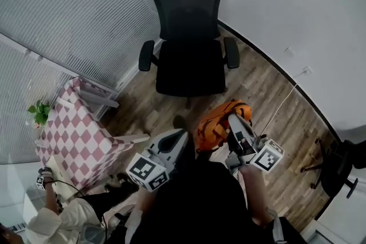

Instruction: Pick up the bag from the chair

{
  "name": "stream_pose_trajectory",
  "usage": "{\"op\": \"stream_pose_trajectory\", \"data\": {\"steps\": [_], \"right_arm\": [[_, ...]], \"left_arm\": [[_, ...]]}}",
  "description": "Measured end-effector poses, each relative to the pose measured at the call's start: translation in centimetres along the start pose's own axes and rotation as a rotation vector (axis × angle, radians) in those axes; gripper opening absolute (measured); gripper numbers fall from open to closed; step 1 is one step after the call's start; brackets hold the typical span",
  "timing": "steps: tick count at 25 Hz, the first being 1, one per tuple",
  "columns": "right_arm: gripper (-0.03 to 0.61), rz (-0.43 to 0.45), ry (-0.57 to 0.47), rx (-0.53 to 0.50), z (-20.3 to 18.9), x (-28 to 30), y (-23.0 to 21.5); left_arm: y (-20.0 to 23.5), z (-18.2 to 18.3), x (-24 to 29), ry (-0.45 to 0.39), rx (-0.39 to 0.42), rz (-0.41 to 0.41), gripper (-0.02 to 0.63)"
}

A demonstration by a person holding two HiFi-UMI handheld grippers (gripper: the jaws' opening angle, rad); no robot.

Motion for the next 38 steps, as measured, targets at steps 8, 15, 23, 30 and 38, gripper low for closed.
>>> {"op": "stream_pose_trajectory", "data": {"steps": [8, 15, 23, 30, 38], "right_arm": [[0.023, 0.047, -0.037, -0.001, 0.8, -4.8, 3.9], [0.023, 0.102, -0.063, -0.037, 1.1, -6.6, 6.9], [0.023, 0.051, -0.074, -0.052, 0.2, -6.5, 6.8], [0.023, 0.021, -0.076, -0.039, -1.3, -6.5, 6.3], [0.023, 0.026, -0.082, -0.051, -1.8, -6.1, 6.8]], "left_arm": [[-4.1, -0.5, -1.7, -0.022, 0.021, -0.002, 0.034], [-4.8, -0.1, -2.1, -0.036, 0.047, -0.024, 0.034], [-3.7, 0.5, -3.5, -0.060, 0.061, -0.010, 0.034], [-2.3, 0.6, -4.7, -0.070, 0.055, -0.002, 0.034], [-1.4, 0.9, -5.0, -0.070, 0.061, -0.010, 0.034]]}}
Point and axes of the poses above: the fingertips, and each gripper's own axes: x forward along the fingers, y to its left, z out of its top, the point moved 2 cm from there along -x, backward along the fingers, and after that the axes turned 15 degrees about z, right-handed, at the moved point
